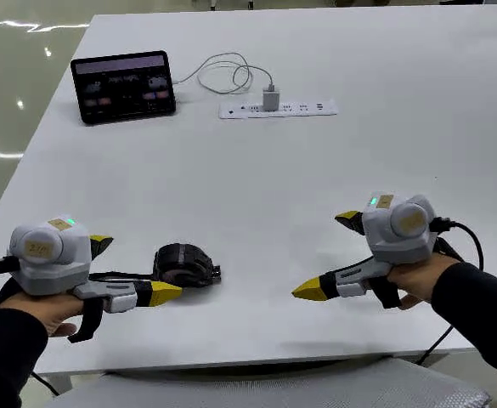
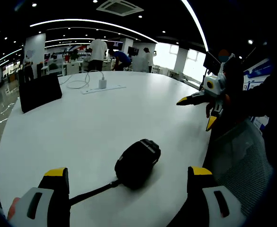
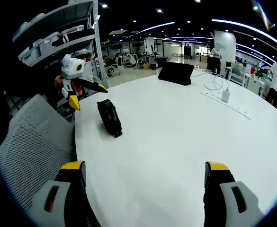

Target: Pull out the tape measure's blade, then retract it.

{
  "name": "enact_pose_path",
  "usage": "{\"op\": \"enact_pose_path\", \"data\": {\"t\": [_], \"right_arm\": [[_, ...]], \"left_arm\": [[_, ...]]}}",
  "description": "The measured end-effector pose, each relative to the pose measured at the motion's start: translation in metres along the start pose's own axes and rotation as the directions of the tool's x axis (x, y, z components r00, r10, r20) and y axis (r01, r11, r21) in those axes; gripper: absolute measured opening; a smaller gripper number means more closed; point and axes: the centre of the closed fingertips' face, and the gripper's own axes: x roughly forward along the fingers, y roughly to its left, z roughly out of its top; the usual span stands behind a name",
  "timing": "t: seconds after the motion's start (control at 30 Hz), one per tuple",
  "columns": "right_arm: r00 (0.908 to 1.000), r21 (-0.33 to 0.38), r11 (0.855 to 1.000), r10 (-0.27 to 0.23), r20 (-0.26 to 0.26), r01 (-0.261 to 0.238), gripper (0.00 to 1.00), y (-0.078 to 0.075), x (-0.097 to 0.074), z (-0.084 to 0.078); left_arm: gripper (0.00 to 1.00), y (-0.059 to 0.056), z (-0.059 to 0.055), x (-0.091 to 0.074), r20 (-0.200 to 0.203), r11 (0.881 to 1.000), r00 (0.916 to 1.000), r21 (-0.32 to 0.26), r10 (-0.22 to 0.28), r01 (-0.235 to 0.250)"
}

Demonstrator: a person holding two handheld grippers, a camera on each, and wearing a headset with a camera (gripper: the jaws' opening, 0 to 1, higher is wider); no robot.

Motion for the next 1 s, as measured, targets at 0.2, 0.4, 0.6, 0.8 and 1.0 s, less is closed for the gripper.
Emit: {"op": "enact_pose_path", "data": {"t": [0.2,0.4,0.6,0.8,1.0], "right_arm": [[0.9984,0.028,0.999,-0.047,0.029,0.047,1.0,-0.008,-0.024,-0.005],[0.995,0.069,0.993,-0.096,0.029,0.094,1.0,-0.017,-0.048,-0.019],[0.9911,0.081,0.988,-0.132,0.022,0.129,1.0,-0.023,-0.069,-0.028],[0.9867,0.093,0.983,-0.162,0.016,0.16,1.0,-0.026,-0.087,-0.035],[0.984,0.113,0.978,-0.178,0.013,0.175,1.0,-0.023,-0.099,-0.042]], "left_arm": [[1.0,0.008,0.004,-0.013,0.022,1.0,0.9997,-0.018,0.01,-0.009],[1.0,0.021,0.001,-0.024,0.019,0.999,0.9993,-0.022,0.033,-0.033],[1.0,0.028,-0.001,-0.037,0.018,0.999,0.9991,-0.017,0.039,-0.039],[0.99,0.027,-0.007,-0.049,0.007,0.999,0.9988,0.014,0.048,-0.048],[1.0,0.026,-0.005,-0.059,0.023,0.999,0.9984,0.007,0.052,-0.052]]}}
